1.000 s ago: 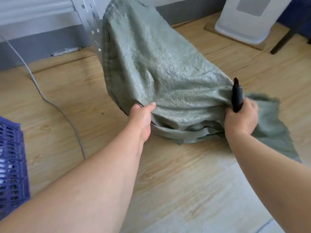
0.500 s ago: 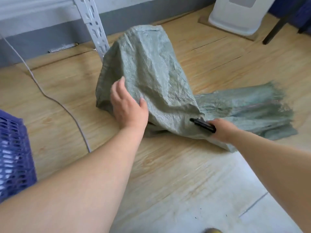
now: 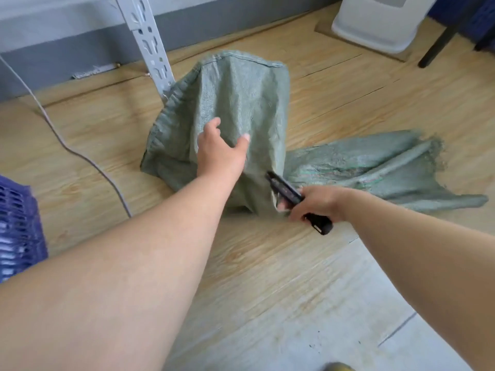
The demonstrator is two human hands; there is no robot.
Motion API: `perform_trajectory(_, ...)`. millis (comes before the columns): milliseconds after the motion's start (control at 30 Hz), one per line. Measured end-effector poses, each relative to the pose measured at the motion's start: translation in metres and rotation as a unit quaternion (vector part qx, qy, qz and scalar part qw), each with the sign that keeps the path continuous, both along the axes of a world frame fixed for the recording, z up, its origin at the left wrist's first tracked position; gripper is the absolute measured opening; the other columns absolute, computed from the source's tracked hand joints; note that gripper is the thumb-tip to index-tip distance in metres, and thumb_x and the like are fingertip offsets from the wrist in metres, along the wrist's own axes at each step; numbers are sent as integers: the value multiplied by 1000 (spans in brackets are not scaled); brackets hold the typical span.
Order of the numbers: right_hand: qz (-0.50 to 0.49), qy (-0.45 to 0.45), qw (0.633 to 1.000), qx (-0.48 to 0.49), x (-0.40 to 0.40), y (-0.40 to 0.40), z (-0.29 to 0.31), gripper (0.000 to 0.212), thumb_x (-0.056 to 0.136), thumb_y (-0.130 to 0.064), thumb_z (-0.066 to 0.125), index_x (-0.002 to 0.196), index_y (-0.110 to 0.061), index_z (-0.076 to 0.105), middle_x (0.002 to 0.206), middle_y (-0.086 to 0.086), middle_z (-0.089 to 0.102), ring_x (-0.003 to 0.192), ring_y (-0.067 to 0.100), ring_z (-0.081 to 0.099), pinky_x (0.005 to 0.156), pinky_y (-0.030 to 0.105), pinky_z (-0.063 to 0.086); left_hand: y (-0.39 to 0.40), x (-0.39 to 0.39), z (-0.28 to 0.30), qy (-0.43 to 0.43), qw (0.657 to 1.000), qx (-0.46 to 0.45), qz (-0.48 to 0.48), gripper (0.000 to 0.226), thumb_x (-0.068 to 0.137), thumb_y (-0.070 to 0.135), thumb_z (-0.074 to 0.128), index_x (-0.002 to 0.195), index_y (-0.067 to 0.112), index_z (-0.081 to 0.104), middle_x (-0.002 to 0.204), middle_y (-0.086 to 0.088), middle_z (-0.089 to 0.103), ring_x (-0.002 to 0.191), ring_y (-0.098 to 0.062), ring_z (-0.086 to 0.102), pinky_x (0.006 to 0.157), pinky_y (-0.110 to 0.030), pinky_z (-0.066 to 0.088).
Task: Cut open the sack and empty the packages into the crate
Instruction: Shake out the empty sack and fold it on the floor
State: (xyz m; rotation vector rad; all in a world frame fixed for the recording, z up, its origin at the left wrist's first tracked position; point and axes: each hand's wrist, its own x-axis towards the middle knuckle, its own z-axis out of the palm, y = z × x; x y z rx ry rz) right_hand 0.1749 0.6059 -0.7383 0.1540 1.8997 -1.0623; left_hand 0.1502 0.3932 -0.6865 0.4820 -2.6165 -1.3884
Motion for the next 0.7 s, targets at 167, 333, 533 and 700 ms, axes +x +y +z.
perform_trajectory(167, 268, -95, 953, 102, 14, -10, -12, 26, 79, -5, 73, 95, -25, 74, 83, 9, 65, 66, 20, 53, 65, 29, 47, 10, 13, -13, -157, 984, -78, 12, 121, 64, 57, 78, 151, 23, 1, 155, -9, 8, 142, -26, 20, 112, -41, 25)
perform_trajectory(333, 201, -121, 960, 154, 17, 30, -17, 33, 80, 2, 65, 106, -18, 72, 96, 15, 68, 54, 14, 56, 57, 24, 49, -5, 41, -54, -343, 936, -75, -26, 126, 70, 29, 82, 150, 25, -15, 153, -12, 21, 136, -32, 34, 106, -39, 34)
perform_trajectory(533, -438, 27, 899, 6, -8, 30, -26, 32, 86, -16, 72, 114, -11, 57, 73, 8, 62, 56, 16, 55, 59, 31, 52, -29, 58, -73, -412, 889, -79, -185, 101, 79, 34, 74, 153, 30, 5, 153, -7, 30, 134, -26, 40, 110, -34, 34)
perform_trajectory(700, -424, -22, 905, -24, -10, -35, -26, 24, 84, -20, 75, 94, -8, 57, 58, 3, 57, 48, 15, 52, 53, 29, 50, -47, 65, -67, -391, 902, -44, -176, 87, 84, 40, 68, 151, 19, 18, 150, -7, 37, 134, -23, 41, 112, -34, 31)
